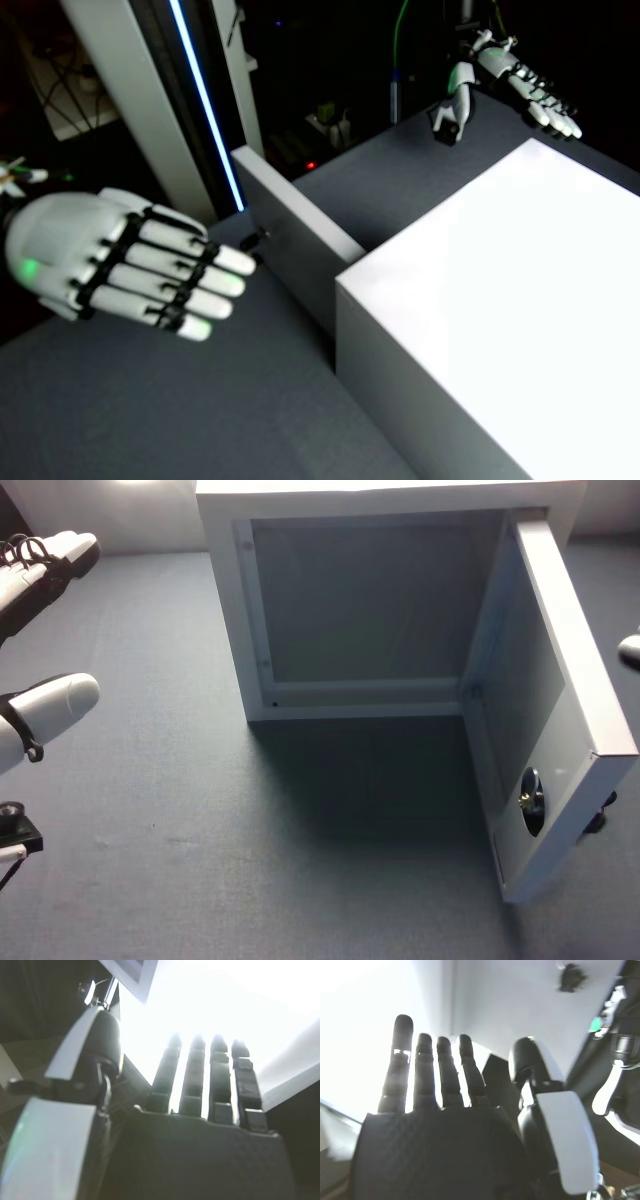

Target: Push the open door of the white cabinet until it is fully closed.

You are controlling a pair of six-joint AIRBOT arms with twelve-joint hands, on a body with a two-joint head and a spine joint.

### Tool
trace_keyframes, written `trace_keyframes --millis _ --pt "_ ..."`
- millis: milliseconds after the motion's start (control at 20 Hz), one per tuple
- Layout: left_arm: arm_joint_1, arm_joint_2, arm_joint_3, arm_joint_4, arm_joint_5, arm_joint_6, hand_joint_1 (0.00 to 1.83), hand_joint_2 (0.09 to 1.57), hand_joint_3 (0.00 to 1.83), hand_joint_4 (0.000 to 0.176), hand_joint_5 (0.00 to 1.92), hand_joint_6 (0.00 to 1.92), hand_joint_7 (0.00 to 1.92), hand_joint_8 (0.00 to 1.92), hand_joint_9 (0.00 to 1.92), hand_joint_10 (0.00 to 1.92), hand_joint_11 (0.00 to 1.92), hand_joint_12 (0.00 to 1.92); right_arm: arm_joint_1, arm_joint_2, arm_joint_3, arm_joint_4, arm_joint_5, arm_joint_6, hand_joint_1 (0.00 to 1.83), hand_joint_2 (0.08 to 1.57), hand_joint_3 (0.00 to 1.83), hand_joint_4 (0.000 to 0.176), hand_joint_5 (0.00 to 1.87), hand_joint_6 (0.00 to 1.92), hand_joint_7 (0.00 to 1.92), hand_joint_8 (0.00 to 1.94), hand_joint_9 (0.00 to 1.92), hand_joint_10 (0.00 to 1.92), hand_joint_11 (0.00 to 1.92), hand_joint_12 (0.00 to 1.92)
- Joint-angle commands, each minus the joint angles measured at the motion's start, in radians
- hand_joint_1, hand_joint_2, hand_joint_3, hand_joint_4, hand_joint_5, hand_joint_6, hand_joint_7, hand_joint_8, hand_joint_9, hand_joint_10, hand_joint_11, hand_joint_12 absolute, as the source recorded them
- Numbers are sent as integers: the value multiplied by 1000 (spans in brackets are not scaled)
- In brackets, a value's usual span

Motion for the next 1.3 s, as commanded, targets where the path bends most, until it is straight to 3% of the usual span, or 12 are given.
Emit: trace_keyframes --millis 0,550,700,950,1050,1150,1250 --pt "-6 7 3 -19 -128 -6 216 1444 0 0 0 0 0 0 0 0 0 0 15 6 0 -3 104 11 347 1294 0 0 236 51 216 6 101 387 0 1340" --pt "-3 8 3 -31 -143 -6 229 1452 1 0 2 0 0 0 0 0 17 17 132 -32 21 -142 -19 54 357 1267 0 0 341 19 316 2 188 398 0 1282" --pt "-1 8 2 -34 -146 -6 233 1456 2 0 1 0 0 0 0 0 3 13 168 -52 32 -172 -46 63 356 1288 4 0 320 4 279 2 179 345 0 1115" --pt "0 8 3 -39 -152 -6 240 1455 0 0 10 2 0 0 0 0 0 0 233 -97 59 -213 -89 78 249 1307 5 0 290 2 290 3 211 337 0 1225" --pt "5 9 2 -42 -157 -6 226 1454 0 0 16 3 0 0 0 0 0 0 274 -123 76 -242 -121 92 253 1340 3 0 255 0 305 1 167 529 0 1397" --pt "7 10 2 -44 -159 -6 199 1455 1 0 12 2 0 0 0 0 0 0 315 -152 94 -271 -151 106 186 1358 2 0 228 0 259 0 69 634 0 1362" --pt "7 10 2 -44 -160 -6 177 1452 0 0 10 0 0 0 0 0 10 5 345 -175 108 -291 -170 116 231 1348 0 0 223 1 268 3 35 672 0 1379"
